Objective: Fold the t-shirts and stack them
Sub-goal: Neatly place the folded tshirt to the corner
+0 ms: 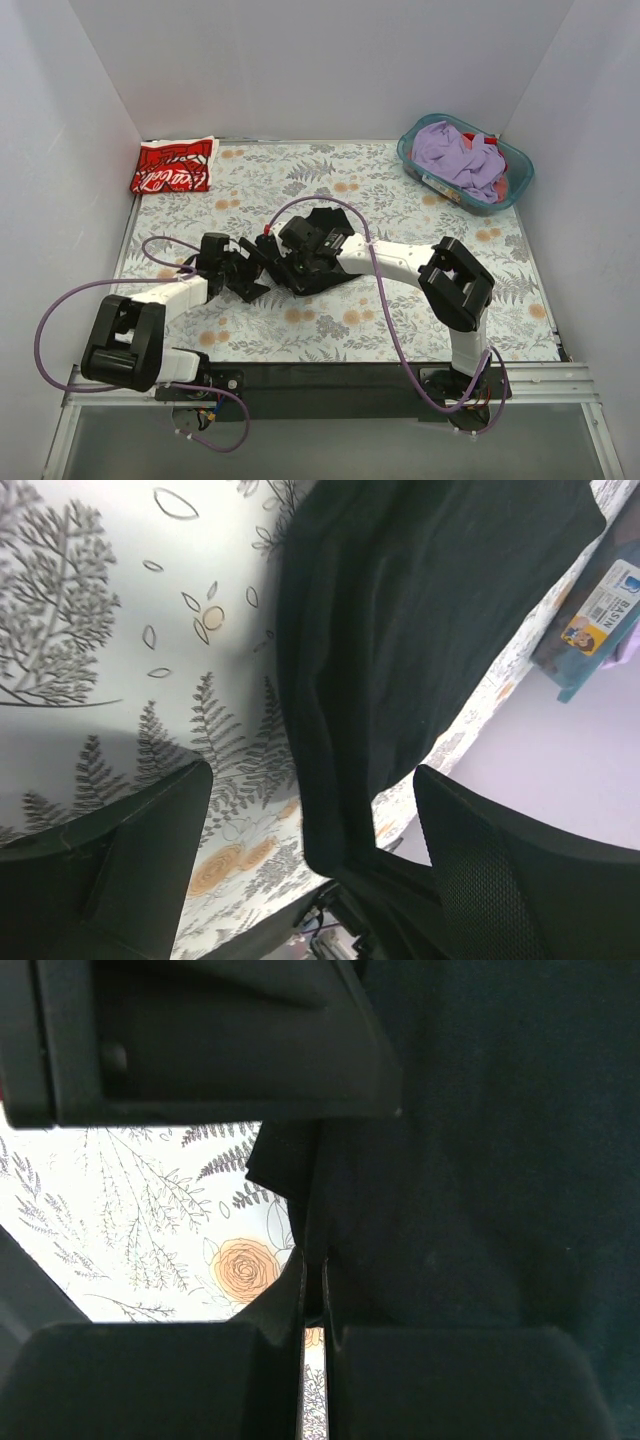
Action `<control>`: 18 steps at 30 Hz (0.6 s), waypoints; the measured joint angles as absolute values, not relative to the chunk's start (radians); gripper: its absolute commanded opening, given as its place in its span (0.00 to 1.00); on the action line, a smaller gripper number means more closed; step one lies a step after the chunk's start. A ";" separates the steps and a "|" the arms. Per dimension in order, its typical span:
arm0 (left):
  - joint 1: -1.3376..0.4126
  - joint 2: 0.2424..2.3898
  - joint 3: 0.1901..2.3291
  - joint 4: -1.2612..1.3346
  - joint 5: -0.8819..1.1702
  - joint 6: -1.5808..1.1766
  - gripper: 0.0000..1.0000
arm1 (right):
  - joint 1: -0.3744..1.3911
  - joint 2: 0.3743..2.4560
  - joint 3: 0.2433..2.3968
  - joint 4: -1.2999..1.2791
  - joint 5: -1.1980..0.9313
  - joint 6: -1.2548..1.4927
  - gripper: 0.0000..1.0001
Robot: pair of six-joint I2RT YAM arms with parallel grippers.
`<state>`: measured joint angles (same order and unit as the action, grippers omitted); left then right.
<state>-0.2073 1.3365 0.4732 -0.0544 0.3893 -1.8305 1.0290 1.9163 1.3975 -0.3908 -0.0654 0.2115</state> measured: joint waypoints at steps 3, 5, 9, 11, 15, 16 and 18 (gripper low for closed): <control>-0.233 1.342 0.464 -0.020 0.376 -1.868 0.77 | 1.027 1.916 1.391 -0.384 -0.079 0.216 0.01; -0.247 1.359 0.463 0.008 0.366 -1.890 0.73 | 1.023 1.916 1.390 -0.380 -0.086 0.222 0.01; -0.282 1.402 0.455 0.086 0.360 -1.940 0.65 | 1.019 1.916 1.390 -0.368 -0.098 0.232 0.01; -0.297 1.419 0.450 0.117 0.355 -1.956 0.55 | 1.019 1.916 1.388 -0.363 -0.103 0.233 0.01; -0.306 1.459 0.451 0.147 0.344 -1.968 0.27 | 1.019 1.916 1.377 -0.355 -0.115 0.234 0.01; -0.307 1.464 0.451 0.146 0.336 -1.967 0.22 | 1.019 1.916 1.376 -0.355 -0.117 0.234 0.01; -0.310 1.475 0.452 0.138 0.316 -1.951 0.06 | 1.019 1.916 1.376 -0.353 -0.118 0.234 0.07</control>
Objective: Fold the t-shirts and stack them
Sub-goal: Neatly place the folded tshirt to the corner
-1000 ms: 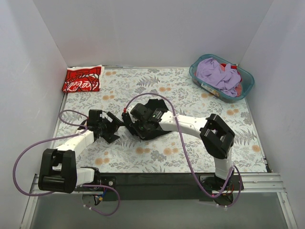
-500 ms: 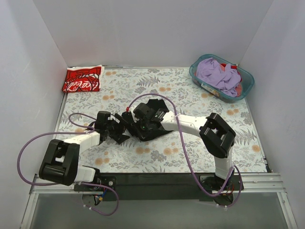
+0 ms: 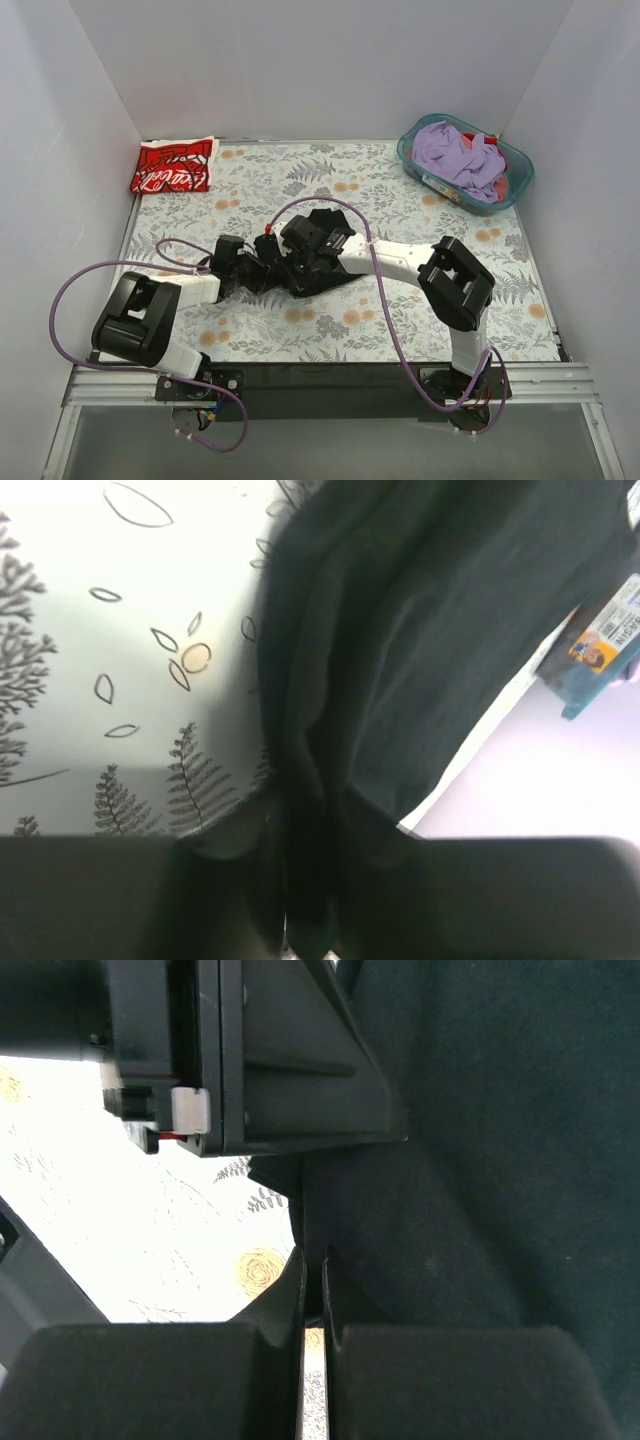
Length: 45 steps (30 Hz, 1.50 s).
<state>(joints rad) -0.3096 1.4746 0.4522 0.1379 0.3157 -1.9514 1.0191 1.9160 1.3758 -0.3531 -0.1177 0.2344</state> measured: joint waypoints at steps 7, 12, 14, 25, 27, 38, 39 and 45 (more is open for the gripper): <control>-0.312 1.514 0.535 0.060 0.272 -1.842 0.00 | 1.018 1.916 1.376 -0.339 -0.133 0.242 0.41; -0.264 1.560 0.640 -0.036 0.228 -1.687 0.00 | 1.017 1.887 1.349 -0.341 -0.133 0.244 0.56; -0.228 1.593 0.717 -0.103 0.197 -1.593 0.00 | 1.013 1.861 1.327 -0.347 -0.132 0.241 0.60; -0.169 1.875 1.235 -0.358 -0.118 -1.073 0.00 | 0.962 1.584 1.111 -0.394 -0.006 0.194 0.89; -0.155 1.943 1.337 -0.390 -0.157 -0.995 0.00 | 0.953 1.541 1.074 -0.400 0.014 0.186 0.89; -0.065 2.319 1.980 -0.571 -0.244 -0.732 0.00 | 0.911 1.461 1.011 -0.433 0.070 0.202 0.87; -0.056 2.340 2.030 -0.583 -0.243 -0.722 0.00 | 0.911 1.461 1.011 -0.441 0.070 0.207 0.87; 0.013 2.383 2.185 -0.604 -0.224 -0.684 0.00 | 0.910 1.485 1.027 -0.498 0.048 0.222 0.86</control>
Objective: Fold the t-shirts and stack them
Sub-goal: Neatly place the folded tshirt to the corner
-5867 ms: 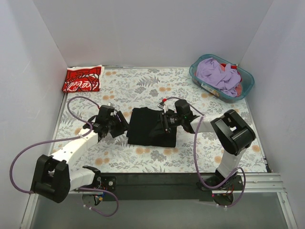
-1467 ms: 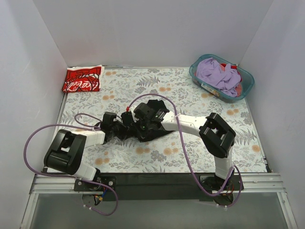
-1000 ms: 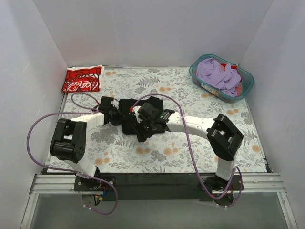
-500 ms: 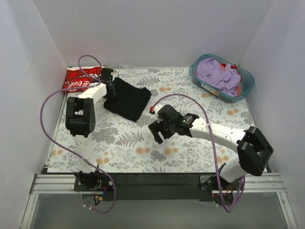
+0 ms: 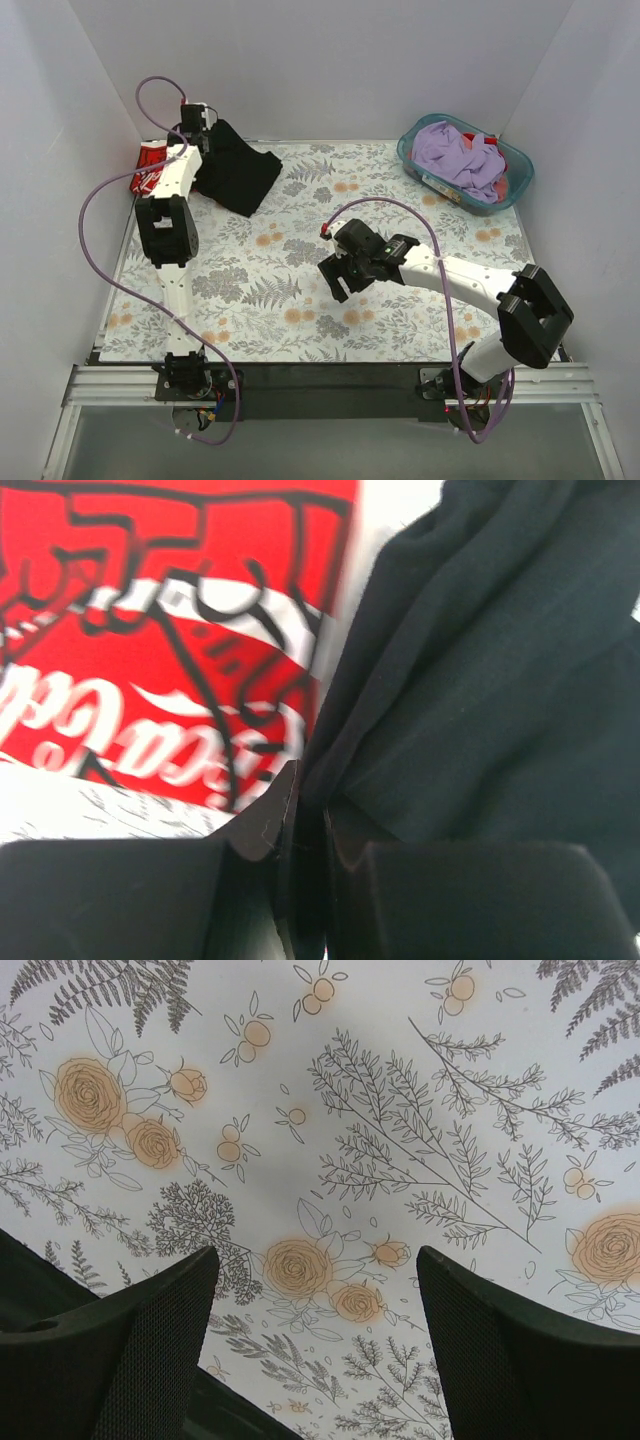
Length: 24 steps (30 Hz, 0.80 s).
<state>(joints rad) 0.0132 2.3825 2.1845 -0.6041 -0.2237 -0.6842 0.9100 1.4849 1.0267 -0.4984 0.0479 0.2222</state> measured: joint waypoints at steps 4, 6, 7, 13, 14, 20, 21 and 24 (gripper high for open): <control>0.057 2.383 2.193 -0.589 -0.205 -0.669 0.00 | 0.910 1.532 1.060 -0.530 0.040 0.226 0.85; 0.073 2.383 2.196 -0.589 -0.202 -0.656 0.00 | 0.910 1.553 1.075 -0.539 0.037 0.226 0.85; 0.080 2.383 2.200 -0.588 -0.202 -0.646 0.00 | 0.910 1.562 1.081 -0.546 0.036 0.226 0.85; 0.094 2.383 2.244 -0.566 -0.202 -0.570 0.00 | 0.910 1.594 1.105 -0.580 0.030 0.224 0.84; 0.095 2.383 2.257 -0.567 -0.202 -0.560 0.00 | 0.910 1.597 1.108 -0.583 0.030 0.223 0.84; 0.137 2.383 2.317 -0.546 -0.188 -0.540 0.00 | 0.910 1.616 1.118 -0.607 0.030 0.213 0.84; 0.149 2.383 2.322 -0.543 -0.182 -0.542 0.00 | 0.910 1.620 1.119 -0.609 0.030 0.212 0.84; 0.193 2.383 2.323 -0.531 -0.150 -0.572 0.00 | 0.910 1.637 1.133 -0.624 0.033 0.205 0.84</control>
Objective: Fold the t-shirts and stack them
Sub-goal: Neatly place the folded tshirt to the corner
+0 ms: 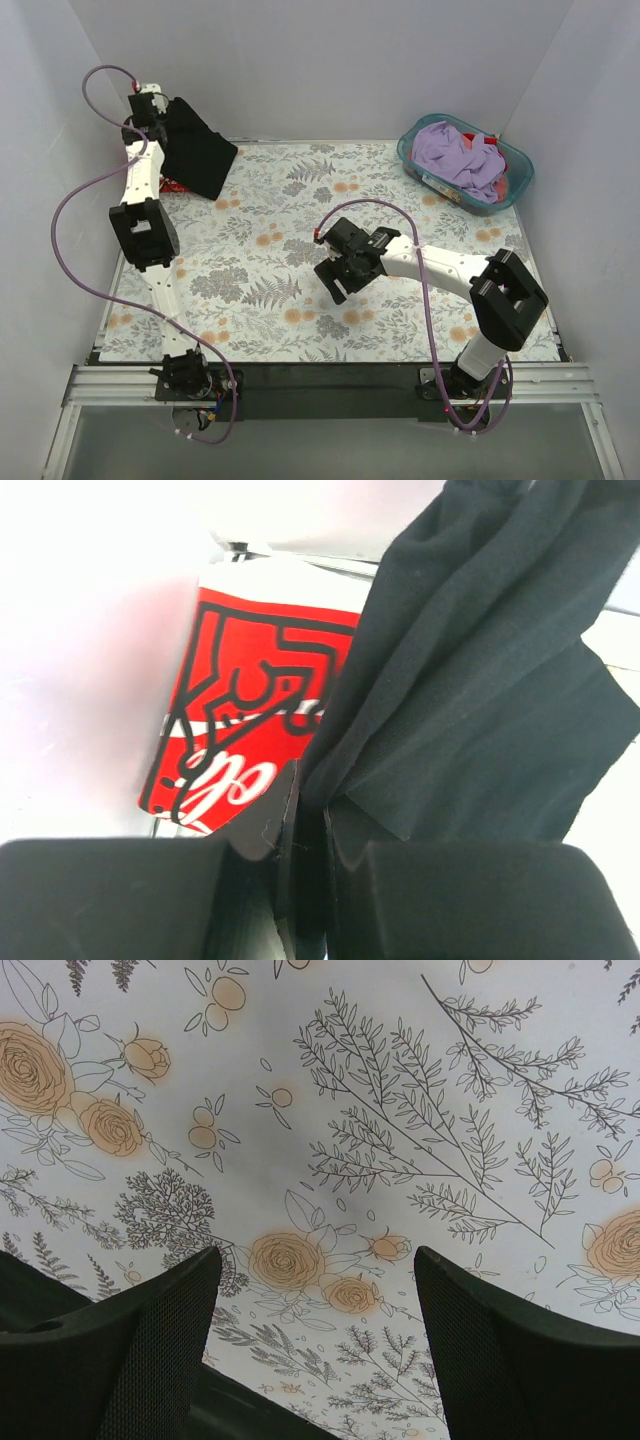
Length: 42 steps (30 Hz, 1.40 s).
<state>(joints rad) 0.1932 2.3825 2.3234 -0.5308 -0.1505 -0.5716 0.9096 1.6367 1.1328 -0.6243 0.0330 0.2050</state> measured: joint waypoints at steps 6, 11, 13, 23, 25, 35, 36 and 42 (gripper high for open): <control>0.267 2.384 2.310 -0.485 -0.111 -0.654 0.00 | 0.910 1.653 1.144 -0.641 0.039 0.201 0.83; 0.296 2.400 2.264 -0.417 -0.144 -0.696 0.00 | 0.909 1.663 1.145 -0.653 0.041 0.198 0.83; 0.301 2.415 2.247 -0.396 -0.159 -0.712 0.04 | 0.909 1.665 1.145 -0.655 0.042 0.196 0.83; 0.319 2.434 2.140 -0.282 -0.212 -0.799 0.04 | 0.909 1.684 1.150 -0.657 0.044 0.188 0.83; 0.322 2.438 2.134 -0.279 -0.228 -0.813 0.05 | 0.909 1.684 1.150 -0.658 0.047 0.187 0.83; 0.326 2.446 2.111 -0.239 -0.312 -0.844 0.59 | 0.909 1.681 1.150 -0.661 0.070 0.196 0.83; 0.326 2.442 2.102 -0.235 -0.308 -0.851 0.61 | 0.909 1.676 1.150 -0.661 0.073 0.200 0.83; 0.319 2.346 1.992 -0.234 -0.263 -0.893 0.79 | 0.908 1.600 1.148 -0.670 0.117 0.234 0.85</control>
<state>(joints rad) 0.3191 2.3455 1.9919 -0.2344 -0.2626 -0.8932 0.9085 1.6005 1.1481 -0.6704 0.1169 0.2337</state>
